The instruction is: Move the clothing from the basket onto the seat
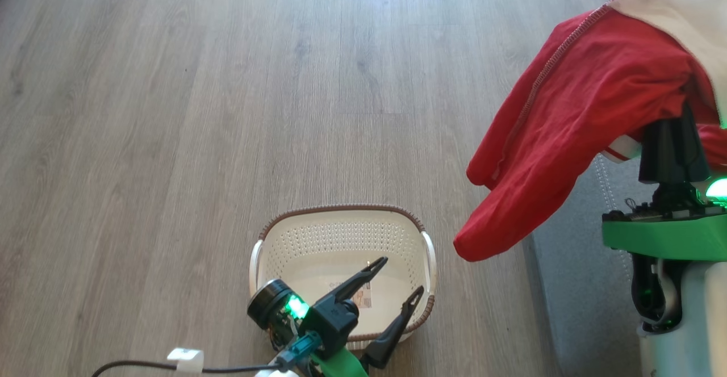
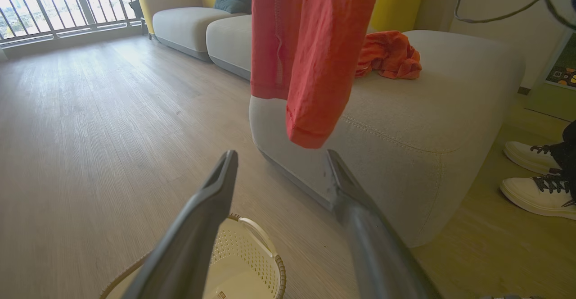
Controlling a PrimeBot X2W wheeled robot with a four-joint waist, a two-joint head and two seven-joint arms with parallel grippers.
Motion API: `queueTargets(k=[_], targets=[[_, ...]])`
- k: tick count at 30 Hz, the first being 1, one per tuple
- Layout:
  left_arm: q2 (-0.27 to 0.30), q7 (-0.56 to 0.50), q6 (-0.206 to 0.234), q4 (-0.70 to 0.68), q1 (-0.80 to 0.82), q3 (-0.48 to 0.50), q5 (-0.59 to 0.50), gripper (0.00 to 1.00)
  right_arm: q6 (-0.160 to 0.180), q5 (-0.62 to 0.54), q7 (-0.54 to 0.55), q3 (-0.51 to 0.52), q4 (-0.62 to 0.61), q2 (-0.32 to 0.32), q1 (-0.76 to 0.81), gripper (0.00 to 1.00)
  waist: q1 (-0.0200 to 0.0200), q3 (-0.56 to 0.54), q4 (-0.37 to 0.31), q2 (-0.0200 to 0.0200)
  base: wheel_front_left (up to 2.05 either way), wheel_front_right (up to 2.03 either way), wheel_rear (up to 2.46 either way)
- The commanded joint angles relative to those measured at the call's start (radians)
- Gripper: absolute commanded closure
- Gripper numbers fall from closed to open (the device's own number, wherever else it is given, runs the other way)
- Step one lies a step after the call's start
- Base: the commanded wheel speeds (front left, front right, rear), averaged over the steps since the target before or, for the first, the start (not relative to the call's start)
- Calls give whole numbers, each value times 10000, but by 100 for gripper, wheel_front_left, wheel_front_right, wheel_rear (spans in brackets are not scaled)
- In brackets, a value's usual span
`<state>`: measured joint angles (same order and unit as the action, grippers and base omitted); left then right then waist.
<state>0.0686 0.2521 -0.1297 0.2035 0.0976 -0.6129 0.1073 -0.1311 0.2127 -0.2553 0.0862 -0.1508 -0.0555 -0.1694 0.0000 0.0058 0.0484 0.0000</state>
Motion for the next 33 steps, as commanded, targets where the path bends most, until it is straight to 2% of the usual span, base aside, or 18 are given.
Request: queueTargets(k=[1,22,33], targets=[[-8,97,-8,-333,153,364,102,0,4,69,-65,-216,-332,53,-166,100,0,-35,-21,0,0,0,0],[-148,97,-9,-288,75,759,518,0,4,83,-65,-179,-273,53,-148,100,0,-42,-112,0,0,0,0],[-166,97,-9,-364,164,706,427,0,4,47,-65,-103,-343,53,-277,100,0,266,-775,0,0,0,0]])
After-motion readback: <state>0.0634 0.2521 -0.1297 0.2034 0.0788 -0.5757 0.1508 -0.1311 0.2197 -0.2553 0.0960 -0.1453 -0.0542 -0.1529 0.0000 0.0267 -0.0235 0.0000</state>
